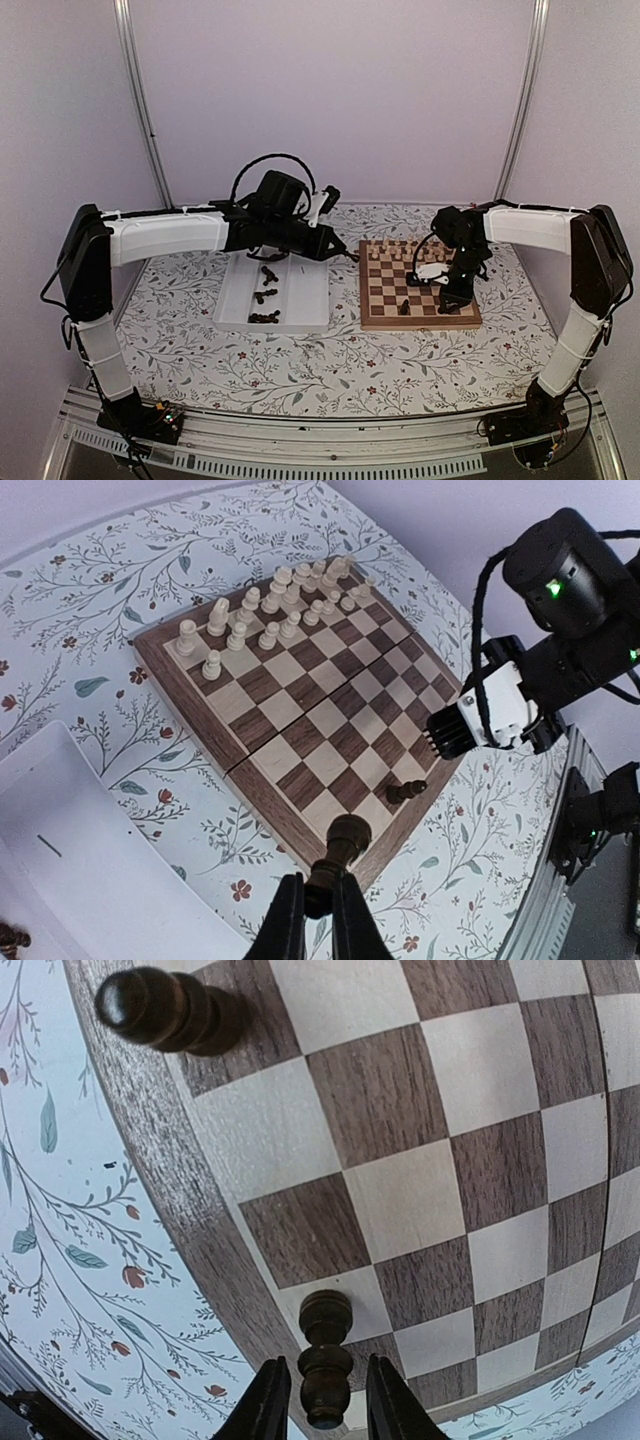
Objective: Set up the chess pieces on the board
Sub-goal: Place the chess piece on the chessboard, then pick up the chess piece from the chessboard, then place the chess piece on the chessboard, then adjust the chess piece on the chessboard.
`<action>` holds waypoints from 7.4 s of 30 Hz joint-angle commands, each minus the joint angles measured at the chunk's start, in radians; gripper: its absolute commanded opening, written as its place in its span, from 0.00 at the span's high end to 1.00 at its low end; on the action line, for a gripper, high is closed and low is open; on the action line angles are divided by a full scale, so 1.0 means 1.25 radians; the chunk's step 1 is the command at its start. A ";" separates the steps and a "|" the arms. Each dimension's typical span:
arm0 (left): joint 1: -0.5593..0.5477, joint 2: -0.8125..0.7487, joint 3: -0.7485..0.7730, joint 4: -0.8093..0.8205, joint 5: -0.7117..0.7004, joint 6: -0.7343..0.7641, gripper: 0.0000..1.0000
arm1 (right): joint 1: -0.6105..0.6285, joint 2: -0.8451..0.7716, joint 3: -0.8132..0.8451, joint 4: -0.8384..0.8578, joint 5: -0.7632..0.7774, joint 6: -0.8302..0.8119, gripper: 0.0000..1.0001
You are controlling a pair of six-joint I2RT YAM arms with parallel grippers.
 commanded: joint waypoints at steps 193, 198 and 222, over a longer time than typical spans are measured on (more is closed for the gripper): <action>0.108 -0.066 -0.021 -0.237 -0.278 0.229 0.48 | -0.228 -0.146 -0.156 0.306 -0.460 0.124 0.62; 0.108 -0.039 -0.011 -0.240 -0.262 0.234 0.48 | -0.178 -0.100 -0.158 0.318 -0.386 0.124 0.70; 0.108 -0.027 -0.018 -0.242 -0.230 0.238 0.48 | -0.163 -0.004 -0.062 0.244 -0.305 0.088 0.74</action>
